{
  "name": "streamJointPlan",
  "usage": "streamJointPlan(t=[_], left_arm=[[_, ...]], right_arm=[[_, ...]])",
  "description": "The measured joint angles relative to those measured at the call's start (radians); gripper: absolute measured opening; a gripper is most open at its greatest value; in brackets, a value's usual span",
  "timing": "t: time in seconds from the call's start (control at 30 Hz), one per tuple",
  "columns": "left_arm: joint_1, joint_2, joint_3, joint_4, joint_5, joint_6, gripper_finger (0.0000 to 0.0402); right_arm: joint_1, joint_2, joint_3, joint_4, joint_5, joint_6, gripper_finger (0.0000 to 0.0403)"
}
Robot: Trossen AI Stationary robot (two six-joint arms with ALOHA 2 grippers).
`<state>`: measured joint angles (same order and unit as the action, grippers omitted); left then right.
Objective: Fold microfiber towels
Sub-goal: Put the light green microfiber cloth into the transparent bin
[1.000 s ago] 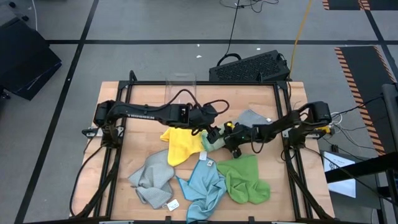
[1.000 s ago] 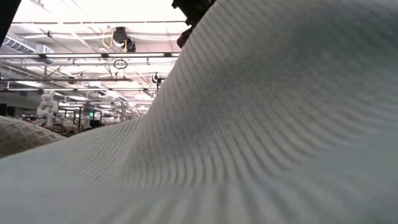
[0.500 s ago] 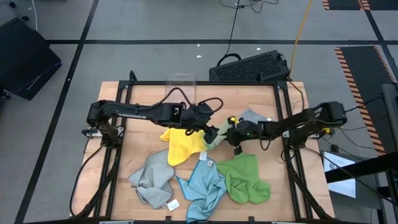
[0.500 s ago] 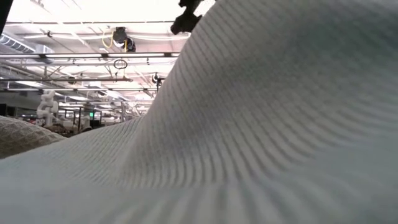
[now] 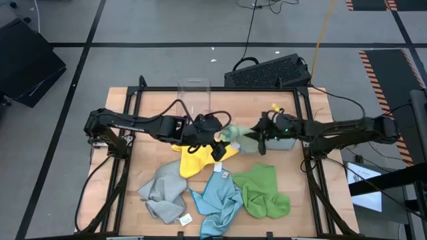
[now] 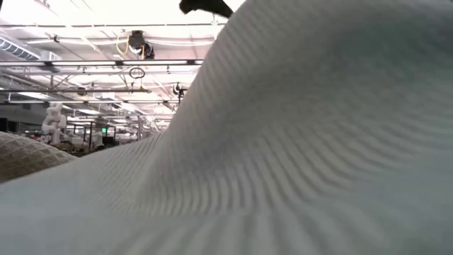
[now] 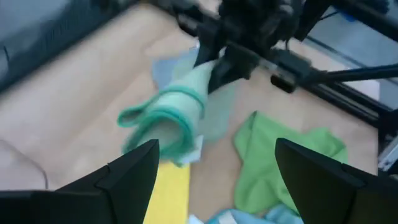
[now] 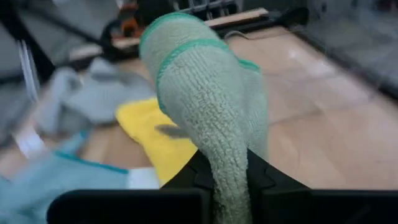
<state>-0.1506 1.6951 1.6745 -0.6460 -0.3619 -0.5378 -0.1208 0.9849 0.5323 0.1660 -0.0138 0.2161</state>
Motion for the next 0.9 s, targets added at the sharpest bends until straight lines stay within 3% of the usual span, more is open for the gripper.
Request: streamJointPlan(t=[0.23, 0.4, 0.7, 0.9], left_arm=[[-0.035, 0.001, 0.003, 0.236, -0.229, 0.323, 0.0322], [0.015, 0.050, 0.003, 0.353, -0.198, 0.490, 0.0322], [0.163, 0.116, 0.003, 0.345, 0.079, 0.486, 0.0322], [0.266, 0.144, 0.005, 0.365, 0.488, 0.380, 0.0322]], right_arm=[[-0.053, -0.055, 0.058, -0.028, -0.148, 0.399, 0.0020], [-0.092, -0.043, 0.061, -0.041, -0.273, 0.592, 0.0020], [-0.103, -0.040, 0.061, -0.039, -0.335, 0.651, 0.0021], [-0.107, -0.040, 0.061, -0.033, -0.357, 0.629, 0.0021]])
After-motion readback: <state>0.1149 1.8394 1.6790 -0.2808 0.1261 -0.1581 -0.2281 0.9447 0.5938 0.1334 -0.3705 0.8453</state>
